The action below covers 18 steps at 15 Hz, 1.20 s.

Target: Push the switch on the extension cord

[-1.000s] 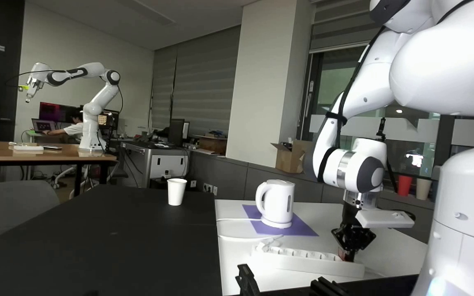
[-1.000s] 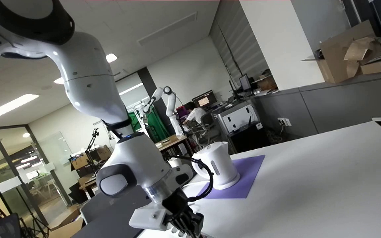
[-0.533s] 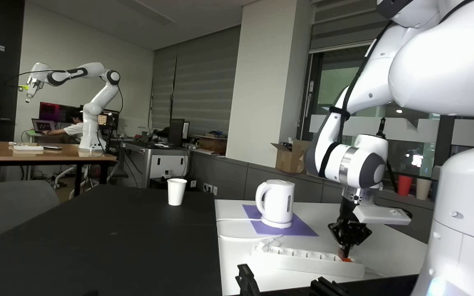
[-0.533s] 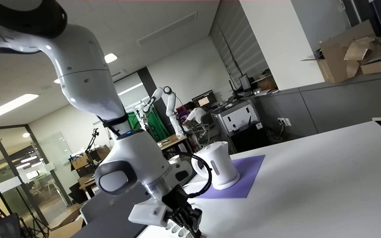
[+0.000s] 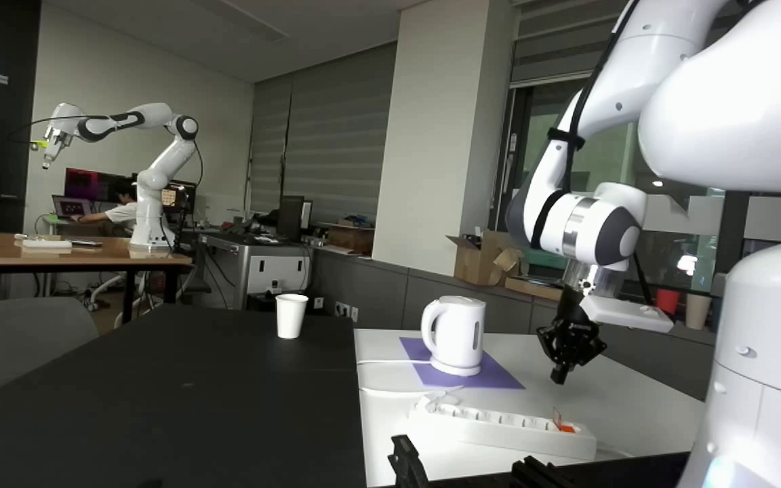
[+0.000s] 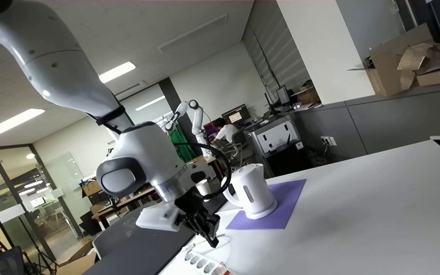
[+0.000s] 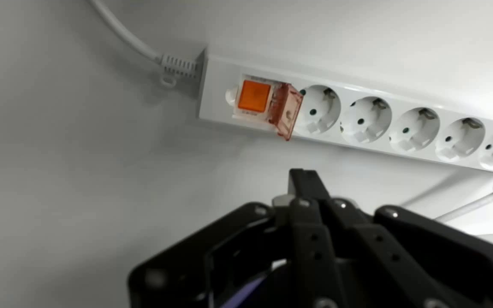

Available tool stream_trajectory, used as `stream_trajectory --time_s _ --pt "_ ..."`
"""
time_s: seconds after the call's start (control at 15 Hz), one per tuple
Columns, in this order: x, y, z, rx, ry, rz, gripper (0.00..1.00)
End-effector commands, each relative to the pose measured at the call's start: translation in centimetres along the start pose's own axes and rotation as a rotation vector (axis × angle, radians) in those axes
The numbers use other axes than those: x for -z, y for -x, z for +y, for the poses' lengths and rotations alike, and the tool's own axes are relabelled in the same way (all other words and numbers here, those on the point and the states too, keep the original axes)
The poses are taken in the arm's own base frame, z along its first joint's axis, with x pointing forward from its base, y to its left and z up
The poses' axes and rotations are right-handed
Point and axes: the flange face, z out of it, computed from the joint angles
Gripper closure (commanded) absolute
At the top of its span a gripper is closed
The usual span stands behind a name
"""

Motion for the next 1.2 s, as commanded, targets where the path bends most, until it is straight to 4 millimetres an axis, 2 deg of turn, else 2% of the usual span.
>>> stream_trajectory --time_s 0.0,0.67,1.13 --pt "1.9 -0.6 0.9 -0.017 0.021 0.007 0.67" --pt "2.6 -0.2 4.8 -0.001 0.086 -0.029 0.02" --pt "3.3 0.1 5.5 0.055 0.026 -0.133 0.00"
